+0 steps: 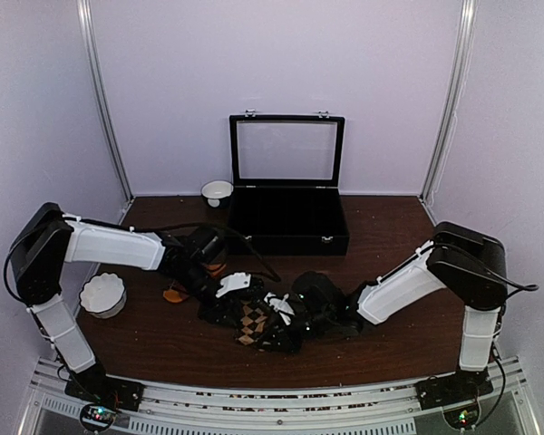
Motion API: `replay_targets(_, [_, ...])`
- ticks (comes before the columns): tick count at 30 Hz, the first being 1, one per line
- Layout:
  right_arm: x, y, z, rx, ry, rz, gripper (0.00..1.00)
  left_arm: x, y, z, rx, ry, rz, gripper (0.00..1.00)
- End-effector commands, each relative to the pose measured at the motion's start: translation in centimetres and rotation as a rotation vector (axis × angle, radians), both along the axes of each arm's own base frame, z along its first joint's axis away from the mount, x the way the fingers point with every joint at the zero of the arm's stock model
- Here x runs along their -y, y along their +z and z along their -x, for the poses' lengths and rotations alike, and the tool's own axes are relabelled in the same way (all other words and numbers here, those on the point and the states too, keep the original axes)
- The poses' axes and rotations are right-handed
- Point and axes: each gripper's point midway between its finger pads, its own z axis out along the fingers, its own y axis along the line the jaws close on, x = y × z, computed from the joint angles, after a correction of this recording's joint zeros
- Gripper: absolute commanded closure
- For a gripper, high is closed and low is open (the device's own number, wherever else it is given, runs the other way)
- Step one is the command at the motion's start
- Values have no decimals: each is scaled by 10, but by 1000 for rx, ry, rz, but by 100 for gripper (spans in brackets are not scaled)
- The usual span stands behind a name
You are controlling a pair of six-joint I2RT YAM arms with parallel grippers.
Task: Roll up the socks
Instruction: Roll the sock at the center of the board.
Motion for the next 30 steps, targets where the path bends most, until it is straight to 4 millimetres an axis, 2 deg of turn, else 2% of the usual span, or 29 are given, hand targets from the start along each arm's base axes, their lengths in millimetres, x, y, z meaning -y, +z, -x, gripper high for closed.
replay_targets(1, [55,-80,27,-267,-95,284,95,11,23,10,65,-62,148,61])
replay_targets(7, [59,-88,21,-301,-161,343,96,7,41,18,109,-72,217,58])
replay_targets(11, [57,-91,20,-372,-222,350,96,5,22,28,144,-114,162,58])
replay_targets(17, [52,-96,27,-491,-286,341,96,5,1,10,257,-94,98,57])
replay_targets(24, [45,-92,27,-517,-292,327,95,6,-17,-5,280,-82,7,56])
replay_targets(27, [42,-89,25,-530,-302,319,95,7,-21,1,257,-107,-8,59])
replay_targets(30, [41,-89,24,-539,-312,320,95,7,-23,16,246,-162,-11,60])
